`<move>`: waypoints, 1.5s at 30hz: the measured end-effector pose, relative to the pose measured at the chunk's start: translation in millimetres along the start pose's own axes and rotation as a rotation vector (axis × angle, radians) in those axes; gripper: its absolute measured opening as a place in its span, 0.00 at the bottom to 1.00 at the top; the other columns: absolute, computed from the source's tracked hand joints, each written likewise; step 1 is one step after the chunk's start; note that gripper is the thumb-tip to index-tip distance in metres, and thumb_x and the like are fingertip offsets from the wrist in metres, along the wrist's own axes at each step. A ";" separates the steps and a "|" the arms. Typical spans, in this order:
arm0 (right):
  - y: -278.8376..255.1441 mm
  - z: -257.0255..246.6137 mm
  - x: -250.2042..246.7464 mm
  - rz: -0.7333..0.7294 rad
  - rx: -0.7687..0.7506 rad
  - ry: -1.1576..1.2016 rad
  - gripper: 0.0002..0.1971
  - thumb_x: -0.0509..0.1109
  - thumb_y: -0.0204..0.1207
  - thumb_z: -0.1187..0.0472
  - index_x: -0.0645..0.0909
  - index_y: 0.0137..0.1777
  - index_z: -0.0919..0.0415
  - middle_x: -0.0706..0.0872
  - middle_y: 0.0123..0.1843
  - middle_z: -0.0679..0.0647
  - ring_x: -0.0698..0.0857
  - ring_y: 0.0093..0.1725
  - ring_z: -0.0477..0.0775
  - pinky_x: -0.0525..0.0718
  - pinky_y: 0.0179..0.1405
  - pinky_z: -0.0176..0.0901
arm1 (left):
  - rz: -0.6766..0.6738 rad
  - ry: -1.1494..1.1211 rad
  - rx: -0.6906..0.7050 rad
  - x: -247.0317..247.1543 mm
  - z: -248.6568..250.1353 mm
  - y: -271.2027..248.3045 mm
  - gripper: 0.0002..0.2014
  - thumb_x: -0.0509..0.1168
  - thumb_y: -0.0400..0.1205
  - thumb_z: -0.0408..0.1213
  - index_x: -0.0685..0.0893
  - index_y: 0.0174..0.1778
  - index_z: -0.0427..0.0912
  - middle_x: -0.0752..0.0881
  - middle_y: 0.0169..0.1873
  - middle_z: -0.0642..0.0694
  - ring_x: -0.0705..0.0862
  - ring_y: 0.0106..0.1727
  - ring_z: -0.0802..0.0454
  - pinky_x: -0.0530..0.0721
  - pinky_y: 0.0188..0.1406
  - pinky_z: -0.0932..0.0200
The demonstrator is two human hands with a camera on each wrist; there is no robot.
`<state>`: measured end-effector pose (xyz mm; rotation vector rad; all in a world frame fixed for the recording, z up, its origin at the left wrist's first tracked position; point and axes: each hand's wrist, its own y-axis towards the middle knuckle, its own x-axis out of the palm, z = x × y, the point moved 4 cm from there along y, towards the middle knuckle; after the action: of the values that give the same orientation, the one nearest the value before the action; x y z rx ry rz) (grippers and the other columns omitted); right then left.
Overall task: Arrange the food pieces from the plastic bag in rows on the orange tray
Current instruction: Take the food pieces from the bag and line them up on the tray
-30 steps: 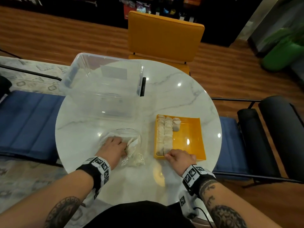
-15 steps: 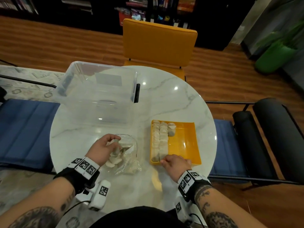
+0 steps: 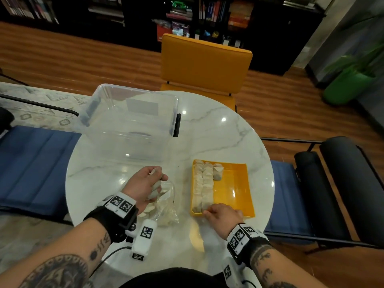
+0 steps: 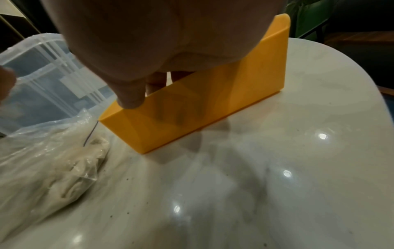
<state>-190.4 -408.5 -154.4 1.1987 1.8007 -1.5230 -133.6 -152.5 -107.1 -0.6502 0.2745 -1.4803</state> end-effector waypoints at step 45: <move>58.9 33.9 -70.6 0.229 0.128 0.625 0.09 0.77 0.74 0.52 0.79 0.38 0.45 0.87 0.38 0.45 0.86 0.42 0.52 0.81 0.40 0.43 | 0.017 0.958 0.145 75.5 -23.1 39.4 0.11 0.70 0.78 0.53 0.85 0.52 0.53 0.89 0.43 0.54 0.82 0.33 0.58 0.78 0.33 0.61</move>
<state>-110.9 -462.9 -136.3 2.0373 1.8516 -1.2241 -106.1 -232.8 -131.3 0.2244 0.8880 -1.6887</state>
